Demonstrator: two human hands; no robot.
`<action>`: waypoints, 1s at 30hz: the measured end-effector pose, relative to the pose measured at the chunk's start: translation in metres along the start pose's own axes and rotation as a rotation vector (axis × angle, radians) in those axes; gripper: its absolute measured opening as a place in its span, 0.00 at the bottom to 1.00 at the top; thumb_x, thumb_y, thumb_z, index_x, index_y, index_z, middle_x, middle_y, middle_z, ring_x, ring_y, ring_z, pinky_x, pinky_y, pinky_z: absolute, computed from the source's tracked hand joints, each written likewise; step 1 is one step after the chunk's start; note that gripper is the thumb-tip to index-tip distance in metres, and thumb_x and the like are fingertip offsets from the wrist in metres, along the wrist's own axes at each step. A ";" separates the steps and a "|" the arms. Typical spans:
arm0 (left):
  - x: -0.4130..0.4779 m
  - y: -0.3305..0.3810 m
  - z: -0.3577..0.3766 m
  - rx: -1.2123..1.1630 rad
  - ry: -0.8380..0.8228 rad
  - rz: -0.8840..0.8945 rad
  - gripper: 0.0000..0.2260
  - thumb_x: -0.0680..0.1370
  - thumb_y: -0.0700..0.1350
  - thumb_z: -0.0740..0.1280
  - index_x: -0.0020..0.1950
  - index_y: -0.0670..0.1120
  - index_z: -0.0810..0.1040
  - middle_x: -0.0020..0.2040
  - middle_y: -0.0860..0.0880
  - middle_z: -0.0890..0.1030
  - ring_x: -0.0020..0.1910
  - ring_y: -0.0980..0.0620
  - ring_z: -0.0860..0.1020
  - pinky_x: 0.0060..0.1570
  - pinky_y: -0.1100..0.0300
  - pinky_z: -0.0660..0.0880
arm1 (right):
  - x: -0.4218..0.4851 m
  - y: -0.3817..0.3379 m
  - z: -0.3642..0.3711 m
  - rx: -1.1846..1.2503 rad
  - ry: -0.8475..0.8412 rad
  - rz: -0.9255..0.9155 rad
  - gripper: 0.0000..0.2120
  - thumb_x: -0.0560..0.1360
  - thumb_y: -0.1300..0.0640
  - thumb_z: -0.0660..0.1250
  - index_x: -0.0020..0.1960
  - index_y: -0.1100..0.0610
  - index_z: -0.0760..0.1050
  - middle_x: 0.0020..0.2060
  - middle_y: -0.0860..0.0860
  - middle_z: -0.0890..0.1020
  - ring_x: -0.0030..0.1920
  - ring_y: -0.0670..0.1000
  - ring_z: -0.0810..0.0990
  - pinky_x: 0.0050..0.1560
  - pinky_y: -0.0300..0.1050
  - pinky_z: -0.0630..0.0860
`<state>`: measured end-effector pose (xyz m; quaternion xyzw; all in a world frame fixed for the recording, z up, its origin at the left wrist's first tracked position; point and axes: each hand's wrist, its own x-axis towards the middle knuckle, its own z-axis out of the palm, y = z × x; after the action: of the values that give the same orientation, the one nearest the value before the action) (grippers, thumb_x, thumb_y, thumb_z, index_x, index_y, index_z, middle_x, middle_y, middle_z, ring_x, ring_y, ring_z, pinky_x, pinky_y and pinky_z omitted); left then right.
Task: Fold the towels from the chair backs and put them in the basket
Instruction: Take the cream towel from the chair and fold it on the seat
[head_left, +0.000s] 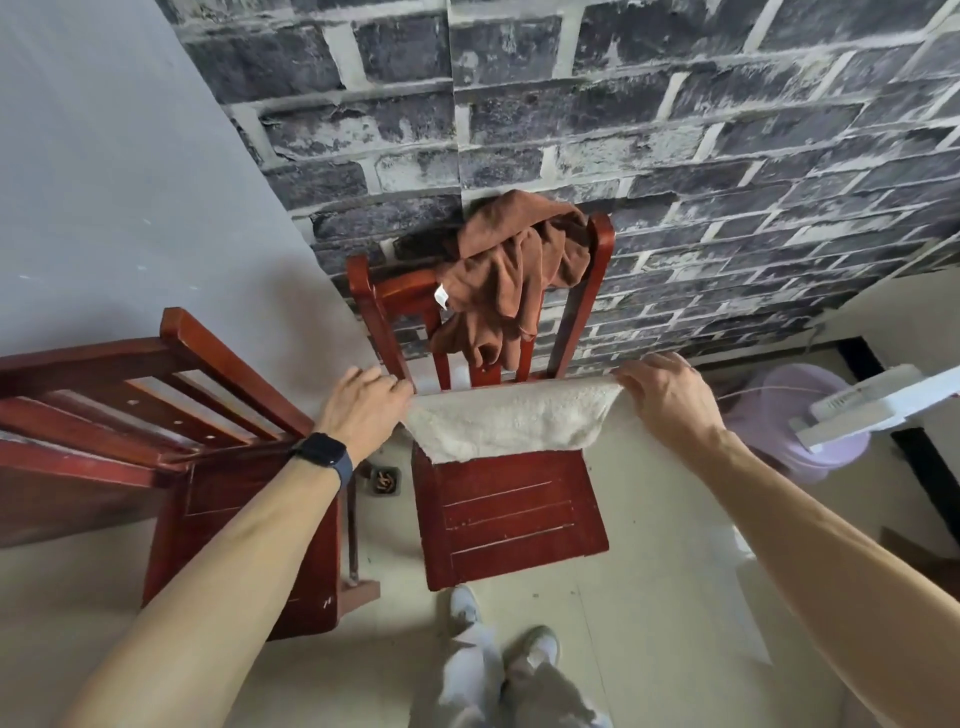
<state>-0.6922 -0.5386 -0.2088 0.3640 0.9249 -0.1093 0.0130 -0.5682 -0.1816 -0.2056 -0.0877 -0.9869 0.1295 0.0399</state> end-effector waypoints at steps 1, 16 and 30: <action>0.003 0.000 0.003 -0.018 0.045 -0.002 0.00 0.76 0.42 0.70 0.46 0.46 0.80 0.41 0.48 0.84 0.44 0.45 0.78 0.43 0.53 0.70 | 0.003 0.001 0.006 0.011 0.035 0.003 0.08 0.79 0.59 0.69 0.55 0.59 0.84 0.47 0.56 0.85 0.50 0.63 0.80 0.44 0.57 0.81; -0.107 0.105 0.219 -0.238 -0.242 0.002 0.06 0.65 0.39 0.76 0.38 0.43 0.81 0.34 0.45 0.81 0.37 0.42 0.80 0.41 0.51 0.75 | -0.173 0.040 0.244 0.124 -0.305 0.135 0.08 0.74 0.66 0.73 0.52 0.58 0.85 0.46 0.56 0.85 0.44 0.63 0.79 0.37 0.56 0.82; -0.088 0.101 0.324 -1.408 -0.443 -0.944 0.10 0.72 0.54 0.75 0.50 0.52 0.80 0.43 0.57 0.82 0.45 0.55 0.79 0.47 0.63 0.76 | -0.143 0.062 0.318 0.827 -0.372 0.876 0.06 0.74 0.53 0.73 0.48 0.54 0.80 0.37 0.49 0.82 0.31 0.42 0.81 0.31 0.33 0.74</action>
<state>-0.5777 -0.5941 -0.5353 -0.1792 0.8078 0.4247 0.3674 -0.4497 -0.2277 -0.5362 -0.4372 -0.7180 0.5178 -0.1588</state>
